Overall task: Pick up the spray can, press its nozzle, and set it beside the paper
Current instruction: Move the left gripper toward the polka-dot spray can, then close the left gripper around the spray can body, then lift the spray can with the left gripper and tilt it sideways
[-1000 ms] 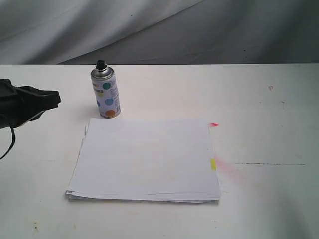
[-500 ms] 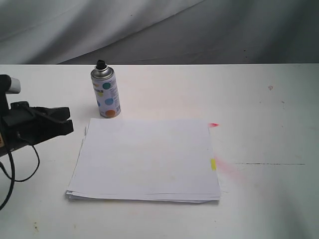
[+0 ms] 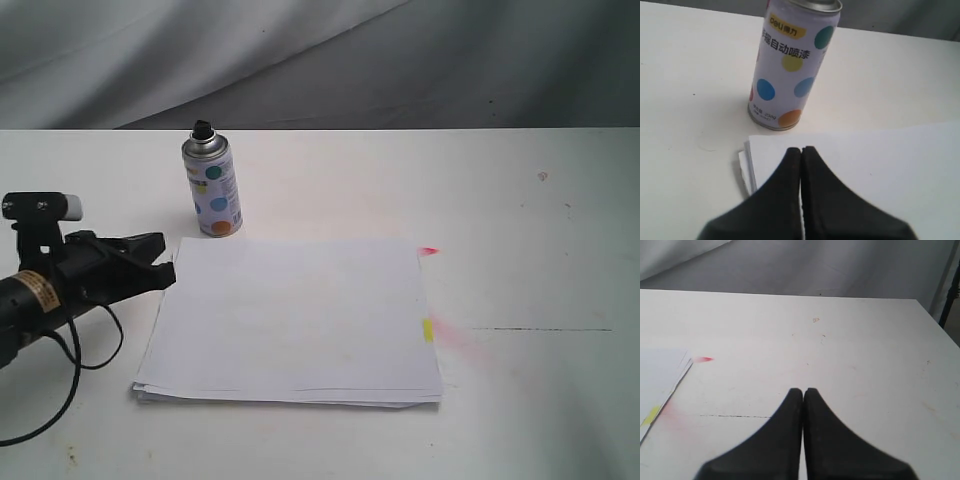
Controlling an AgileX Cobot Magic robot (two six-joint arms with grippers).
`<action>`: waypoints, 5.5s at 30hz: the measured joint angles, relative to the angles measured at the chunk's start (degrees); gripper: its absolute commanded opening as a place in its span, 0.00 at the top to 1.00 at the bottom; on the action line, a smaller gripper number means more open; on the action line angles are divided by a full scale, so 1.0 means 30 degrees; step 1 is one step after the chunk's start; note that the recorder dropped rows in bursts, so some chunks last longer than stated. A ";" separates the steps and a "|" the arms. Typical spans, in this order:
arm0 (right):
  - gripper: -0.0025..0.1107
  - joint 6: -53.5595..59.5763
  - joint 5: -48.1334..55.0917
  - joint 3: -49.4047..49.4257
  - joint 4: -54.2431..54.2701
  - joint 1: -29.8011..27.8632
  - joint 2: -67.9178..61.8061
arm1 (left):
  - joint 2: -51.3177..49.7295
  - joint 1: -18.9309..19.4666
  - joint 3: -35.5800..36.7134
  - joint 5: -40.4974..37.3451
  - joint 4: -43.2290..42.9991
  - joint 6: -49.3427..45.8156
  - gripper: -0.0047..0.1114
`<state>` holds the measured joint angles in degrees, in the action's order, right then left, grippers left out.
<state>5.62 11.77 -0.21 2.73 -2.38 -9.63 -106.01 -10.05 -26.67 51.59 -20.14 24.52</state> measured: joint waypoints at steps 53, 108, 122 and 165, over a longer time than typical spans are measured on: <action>0.98 0.0000 0.0000 0.0000 0.0000 0.0000 0.0000 | -0.3573 0.0000 -0.4831 -0.1293 -0.1252 -0.0114 0.07; 0.98 0.0000 0.0000 0.0000 0.0000 0.0000 0.0000 | -0.8220 -0.1539 -1.1555 -0.1602 0.3389 -0.3868 0.25; 0.98 0.0000 0.0000 0.0000 0.0000 0.0000 0.0000 | -0.8231 -0.1539 -1.1555 -0.1474 0.4797 -0.3950 0.96; 0.98 0.0000 0.0000 0.0000 0.0000 0.0000 0.0000 | 0.5168 -0.7973 -1.0282 -1.8818 0.1502 -0.7393 0.96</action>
<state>5.62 11.77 -0.21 2.73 -2.38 -9.63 -90.51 -33.96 -57.51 -4.87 -15.63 2.34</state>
